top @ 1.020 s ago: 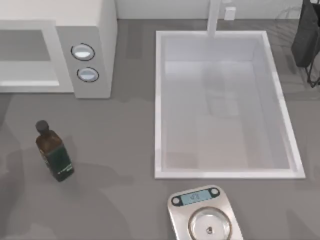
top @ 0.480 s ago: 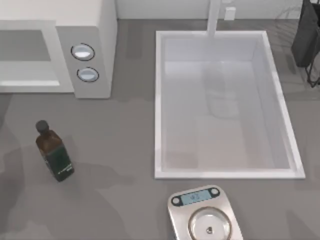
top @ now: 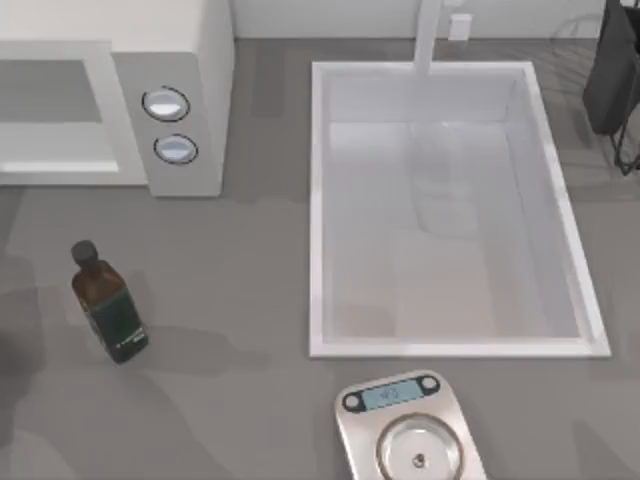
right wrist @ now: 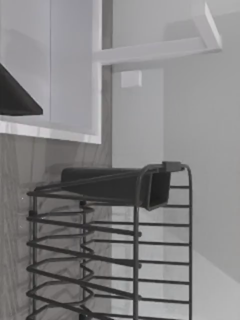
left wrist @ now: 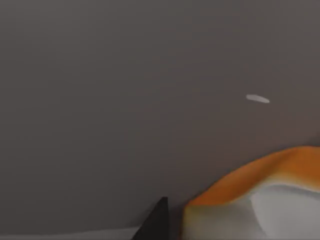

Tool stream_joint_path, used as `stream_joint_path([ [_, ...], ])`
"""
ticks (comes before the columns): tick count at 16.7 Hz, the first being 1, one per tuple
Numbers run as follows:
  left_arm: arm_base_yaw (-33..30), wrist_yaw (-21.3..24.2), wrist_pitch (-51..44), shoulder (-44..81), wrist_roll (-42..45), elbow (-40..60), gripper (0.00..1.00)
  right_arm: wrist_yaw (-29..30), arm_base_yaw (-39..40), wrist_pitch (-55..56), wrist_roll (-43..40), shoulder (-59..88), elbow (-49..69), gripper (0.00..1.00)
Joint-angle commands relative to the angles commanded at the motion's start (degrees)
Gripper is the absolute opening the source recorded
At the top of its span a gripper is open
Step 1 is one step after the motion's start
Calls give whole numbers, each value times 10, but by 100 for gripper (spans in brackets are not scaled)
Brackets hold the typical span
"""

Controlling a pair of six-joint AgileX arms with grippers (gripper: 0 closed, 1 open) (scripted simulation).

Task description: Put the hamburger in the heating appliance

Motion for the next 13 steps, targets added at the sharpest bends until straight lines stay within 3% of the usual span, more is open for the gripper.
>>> stream_joint_path([
  [5,1,0,13,7,1,-6,100,0,0,0,0,0,0,100],
  [13,1,0,13,7,1,-6,40,0,0,0,0,0,0,100],
])
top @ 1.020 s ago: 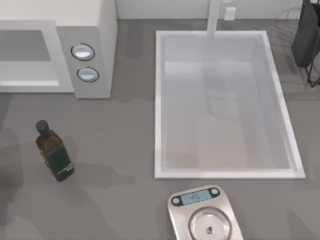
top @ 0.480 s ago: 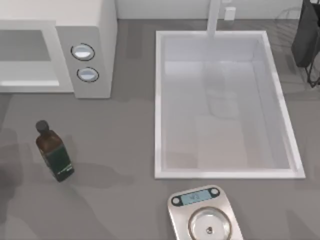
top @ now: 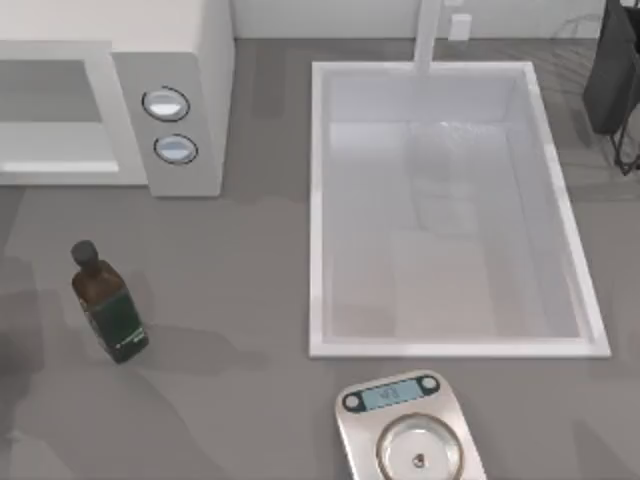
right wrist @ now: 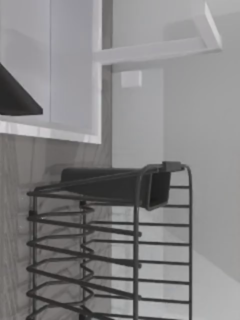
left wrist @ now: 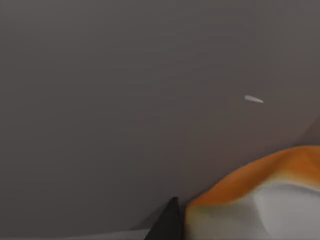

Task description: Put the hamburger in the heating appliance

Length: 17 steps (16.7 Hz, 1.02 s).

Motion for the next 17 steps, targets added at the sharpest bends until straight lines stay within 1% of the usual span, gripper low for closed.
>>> stream_joint_path([
  [5,0,0,0,0,0,0,2,0,0,0,0,0,0,100],
  [6,0,0,0,0,0,0,0,0,0,0,0,0,0,100],
  [13,0,0,0,0,0,0,0,0,0,0,0,0,0,100],
  [14,-13,8,-50,-37,-15,11,0,0,0,0,0,0,0,100],
  [17,-13,7,-71,-45,-15,24,0,0,0,0,0,0,0,100],
])
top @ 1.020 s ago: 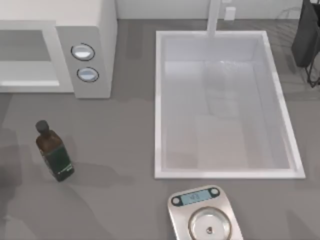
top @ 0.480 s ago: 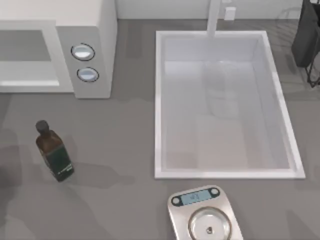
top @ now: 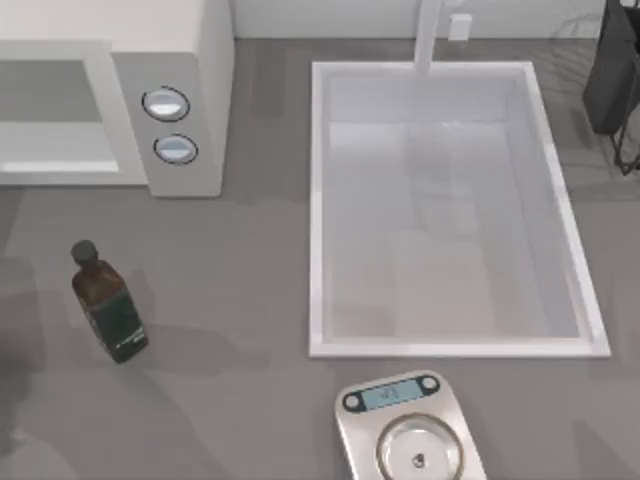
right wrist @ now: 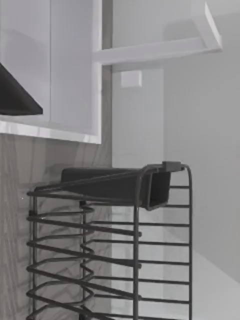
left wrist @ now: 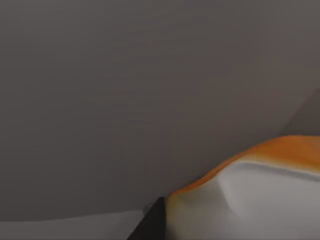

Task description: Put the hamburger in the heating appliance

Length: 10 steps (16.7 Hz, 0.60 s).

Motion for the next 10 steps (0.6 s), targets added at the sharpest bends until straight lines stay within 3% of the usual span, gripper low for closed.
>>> stream_joint_path([
  [10,-2,0,-199,-74,-3,125,0,0,0,0,0,0,0,100],
])
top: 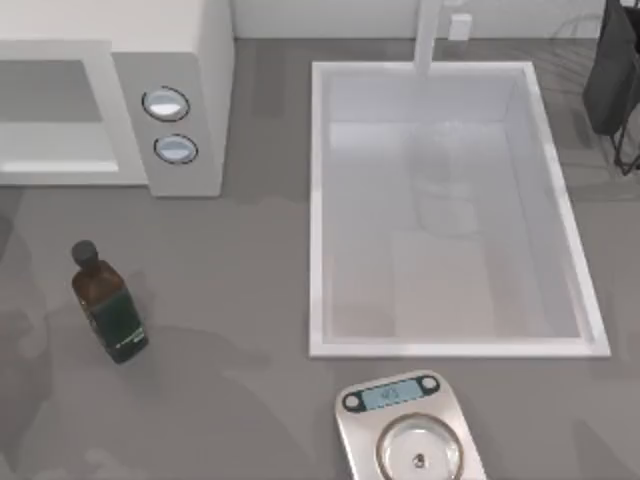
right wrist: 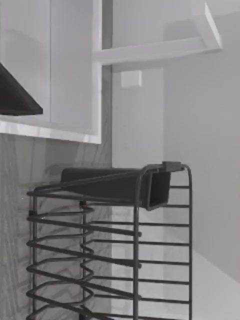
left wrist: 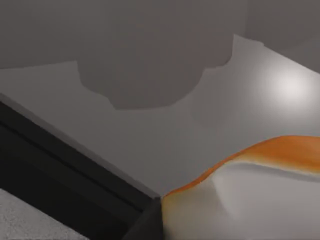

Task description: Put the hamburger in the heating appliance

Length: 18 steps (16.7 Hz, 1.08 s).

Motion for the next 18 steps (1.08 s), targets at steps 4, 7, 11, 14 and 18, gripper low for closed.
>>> stream_joint_path([
  [4,0,0,-7,-2,0,4,0,0,0,0,0,0,0,100],
  [7,0,1,0,1,-5,2,0,0,0,0,0,0,0,100],
  [11,-5,9,84,22,-66,-3,0,0,0,0,0,0,0,100],
  [14,-19,22,211,55,-142,-18,0,0,0,0,0,0,0,100],
  [18,-46,46,450,109,-272,-51,0,0,0,0,0,0,0,100],
])
